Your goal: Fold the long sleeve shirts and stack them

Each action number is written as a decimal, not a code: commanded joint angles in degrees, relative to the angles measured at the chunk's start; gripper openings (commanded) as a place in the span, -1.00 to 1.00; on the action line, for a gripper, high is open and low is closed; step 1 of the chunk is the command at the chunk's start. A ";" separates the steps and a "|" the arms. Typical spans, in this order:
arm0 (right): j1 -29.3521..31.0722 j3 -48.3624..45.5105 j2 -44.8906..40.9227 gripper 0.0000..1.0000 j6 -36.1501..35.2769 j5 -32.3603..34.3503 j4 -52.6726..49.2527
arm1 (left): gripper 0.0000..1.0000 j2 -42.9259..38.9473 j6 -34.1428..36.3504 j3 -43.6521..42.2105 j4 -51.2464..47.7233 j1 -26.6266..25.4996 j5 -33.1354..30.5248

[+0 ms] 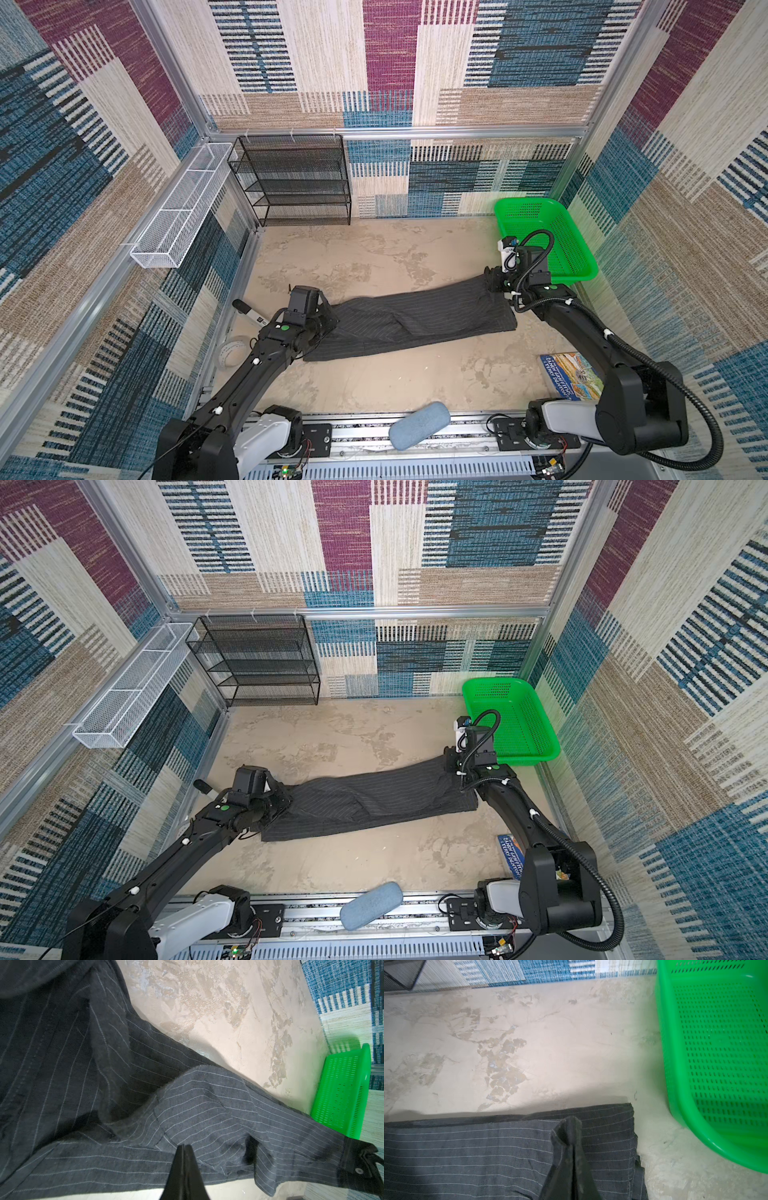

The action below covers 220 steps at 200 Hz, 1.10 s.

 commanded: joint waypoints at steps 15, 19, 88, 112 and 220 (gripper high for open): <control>0.02 -0.51 -4.69 -0.86 -0.63 -4.90 4.74 | -1.00 -0.34 1.30 -0.04 -0.92 -0.02 0.26; 0.02 -0.57 -4.77 -0.86 -0.64 -4.62 4.64 | -1.00 -0.38 1.29 -0.04 -0.88 -0.02 0.32; -0.51 -5.09 -0.12 -0.22 0.74 3.56 4.70 | -1.00 -1.86 1.85 0.25 -2.24 0.16 0.45; -0.51 -0.83 -1.67 0.23 0.69 8.70 0.72 | -1.00 -2.52 2.33 1.07 -3.72 0.35 0.61; 3.95 -1.96 1.52 -0.23 11.38 -2.48 0.41 | -0.39 3.82 -1.35 5.79 -8.05 -5.99 4.57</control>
